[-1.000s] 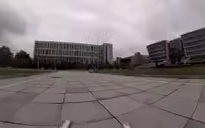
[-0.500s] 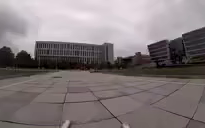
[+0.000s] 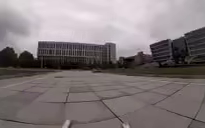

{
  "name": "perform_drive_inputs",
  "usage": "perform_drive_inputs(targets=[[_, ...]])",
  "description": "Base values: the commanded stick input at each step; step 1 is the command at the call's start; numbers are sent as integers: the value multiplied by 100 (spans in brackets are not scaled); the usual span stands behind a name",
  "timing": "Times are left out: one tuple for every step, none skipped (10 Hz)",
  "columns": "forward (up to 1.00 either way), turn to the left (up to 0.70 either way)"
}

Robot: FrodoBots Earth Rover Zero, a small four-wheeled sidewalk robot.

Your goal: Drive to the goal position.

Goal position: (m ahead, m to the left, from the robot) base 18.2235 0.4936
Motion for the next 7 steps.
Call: perform_drive_inputs(targets=[[0, 100], [0, 100], [0, 100], [0, 97], [0, 70], [0, 23], [0, 0]])
